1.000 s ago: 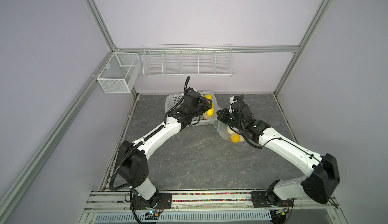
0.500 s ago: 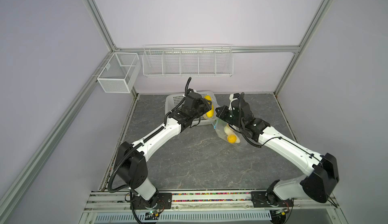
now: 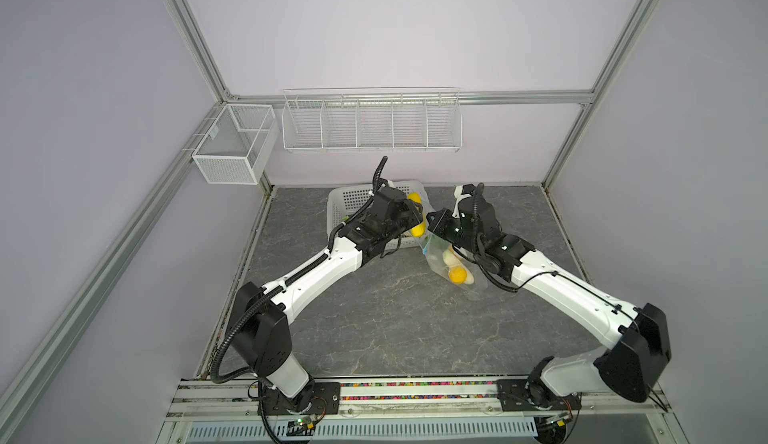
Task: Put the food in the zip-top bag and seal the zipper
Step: 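Lower the yellow squash into the bag and open the left gripper, then raise the left gripper out of the bag and move over the basket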
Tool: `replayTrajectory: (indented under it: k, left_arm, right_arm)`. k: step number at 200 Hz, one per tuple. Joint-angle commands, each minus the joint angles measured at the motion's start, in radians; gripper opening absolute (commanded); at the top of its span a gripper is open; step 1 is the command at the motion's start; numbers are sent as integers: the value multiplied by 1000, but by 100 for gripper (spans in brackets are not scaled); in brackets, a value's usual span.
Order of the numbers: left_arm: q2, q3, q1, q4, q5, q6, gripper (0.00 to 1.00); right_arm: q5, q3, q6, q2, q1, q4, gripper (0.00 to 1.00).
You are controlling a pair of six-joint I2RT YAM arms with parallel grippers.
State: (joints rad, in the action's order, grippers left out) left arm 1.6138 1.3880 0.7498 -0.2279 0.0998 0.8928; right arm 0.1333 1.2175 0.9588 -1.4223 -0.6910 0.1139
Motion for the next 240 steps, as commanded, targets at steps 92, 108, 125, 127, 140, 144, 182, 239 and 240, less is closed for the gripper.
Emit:
replayTrajectory:
  k: [92,108,125,127,140,144,182,239,240]
  left_arm:
    - [-31,-15,18,-36,61,-34,59]
    - [-31,-15,18,-38,64,-35,61]
    - [-37,-17,19,-44,67,-37,62]
    - [-39,-18,19,-44,68,-37,62]
    - [-48,-20,18,-43,72,-42,62]
    - [-51,-21,18,-46,73,-43,62]
    - [-92,24,13,-153,81,-65,67]
    - [-87,141,-44,-379,62,-109,74]
    - [-86,145,-46,-384,62,-109,74]
  right_arm:
    - [-2,-3,23,19,-7,-46,6]
    - [-2,-7,23,20,-8,-49,6]
    - [0,-9,23,18,-7,-49,6]
    - [0,-9,22,18,-8,-49,6]
    - [0,-9,23,16,-8,-49,6]
    - [-1,-9,23,16,-7,-49,6]
    - [15,-13,12,28,-7,-32,6]
    - [27,-52,-2,41,-5,-22,6]
    - [26,-53,-2,40,-4,-22,6]
